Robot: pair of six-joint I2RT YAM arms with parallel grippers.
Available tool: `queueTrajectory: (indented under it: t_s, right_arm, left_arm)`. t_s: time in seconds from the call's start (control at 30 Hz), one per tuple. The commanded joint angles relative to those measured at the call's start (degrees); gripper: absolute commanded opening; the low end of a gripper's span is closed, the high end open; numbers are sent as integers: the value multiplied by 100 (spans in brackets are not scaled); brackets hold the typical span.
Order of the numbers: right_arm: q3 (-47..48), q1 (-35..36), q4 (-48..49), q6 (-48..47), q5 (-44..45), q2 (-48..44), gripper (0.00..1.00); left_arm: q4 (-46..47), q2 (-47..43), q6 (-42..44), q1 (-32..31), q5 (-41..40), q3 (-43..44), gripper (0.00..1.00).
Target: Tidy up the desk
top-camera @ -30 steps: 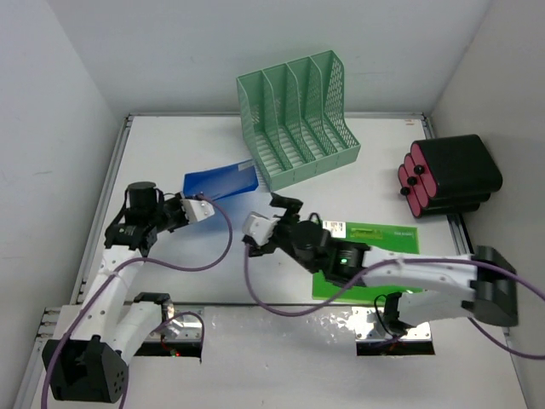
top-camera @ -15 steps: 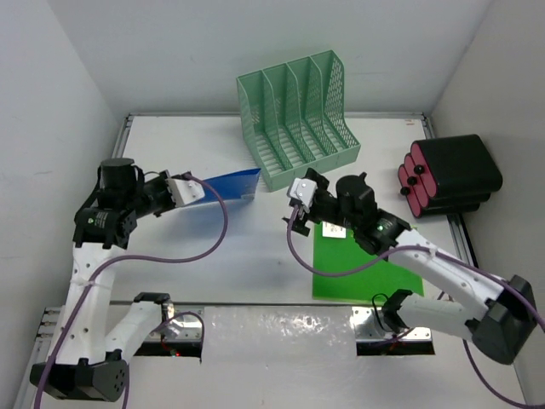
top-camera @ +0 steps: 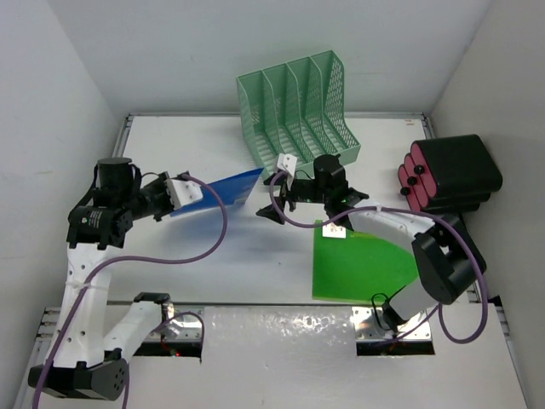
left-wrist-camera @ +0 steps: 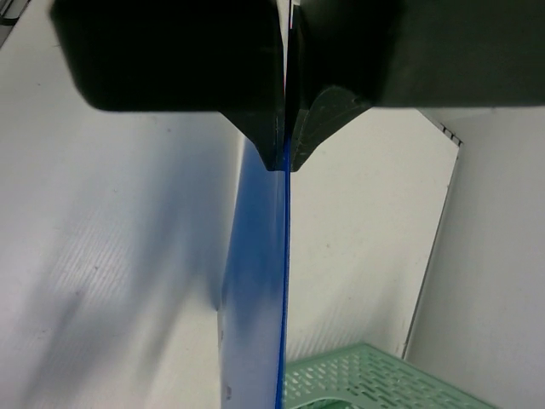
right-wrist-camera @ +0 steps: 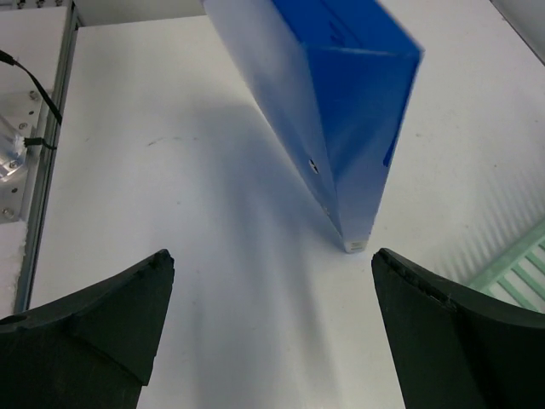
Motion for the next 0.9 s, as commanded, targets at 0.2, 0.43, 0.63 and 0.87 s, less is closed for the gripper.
queueTrajectory:
  t_s: [0.2,0.43,0.63,0.87]
  right_arm:
    - [425,-11,1011,-21,-516,271,95]
    - [678,-161,1653,427,-648,719,95]
    - [1146,-152,2793,1675,-1509,1598,80]
    - [917,-152,5307,4043,-1852,2003,25]
  left_arm:
    - [-239,172,29,-8,686,646,0]
    - [-626,190,-6,-8,1065,990,0]
    - [-478,260,-120,-8,1232,955,0]
    - [93,339,-541,-8,1276,577,0]
